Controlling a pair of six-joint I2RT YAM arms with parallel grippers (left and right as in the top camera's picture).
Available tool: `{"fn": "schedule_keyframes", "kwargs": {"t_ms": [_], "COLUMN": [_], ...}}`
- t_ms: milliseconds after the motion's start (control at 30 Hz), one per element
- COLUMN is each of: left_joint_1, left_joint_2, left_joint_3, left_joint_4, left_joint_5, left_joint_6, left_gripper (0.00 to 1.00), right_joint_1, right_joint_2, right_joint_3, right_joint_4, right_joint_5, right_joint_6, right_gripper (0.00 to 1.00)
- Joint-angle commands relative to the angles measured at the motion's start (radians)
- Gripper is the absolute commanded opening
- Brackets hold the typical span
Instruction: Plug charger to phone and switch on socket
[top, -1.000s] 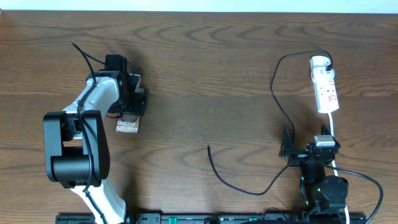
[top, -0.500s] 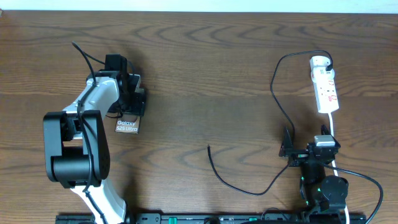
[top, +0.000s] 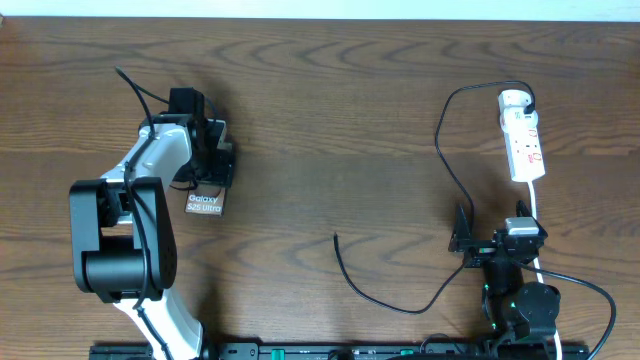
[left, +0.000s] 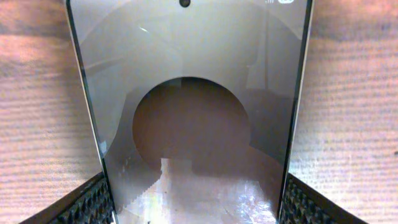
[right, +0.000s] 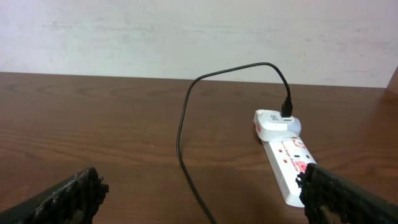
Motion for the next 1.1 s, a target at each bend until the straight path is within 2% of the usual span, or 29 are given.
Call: {"fn": "schedule_keyframes", "kwargs": {"t_ms": [0, 367, 733, 1067], "left_joint_1": [-0.001, -0.001, -0.001, -0.001], "left_joint_2": [-0.032, -0.138, -0.242, -0.279], "left_joint_3": [-0.018, -0.003, -0.003, -0.003], "left_joint_4": [-0.027, -0.051, -0.069, -0.076], "left_joint_5": [0.016, 0.018, 0.05, 0.372], "left_joint_6": [0.012, 0.003, -0.069, -0.28], "left_gripper": [0.07, 0.07, 0.07, 0.08], "right_joint_1": [0.008, 0.008, 0.008, 0.008], "right_joint_2": [-0.005, -0.005, -0.005, -0.005], "right_joint_3": [-0.001, -0.001, -0.001, -0.001], "right_joint_4": [-0.004, -0.004, -0.004, -0.004], "right_joint_5": [0.012, 0.012, 0.012, 0.012], "right_joint_6": [0.011, 0.011, 0.011, 0.011], "right_gripper": [0.99, 0.99, 0.99, 0.99]}}
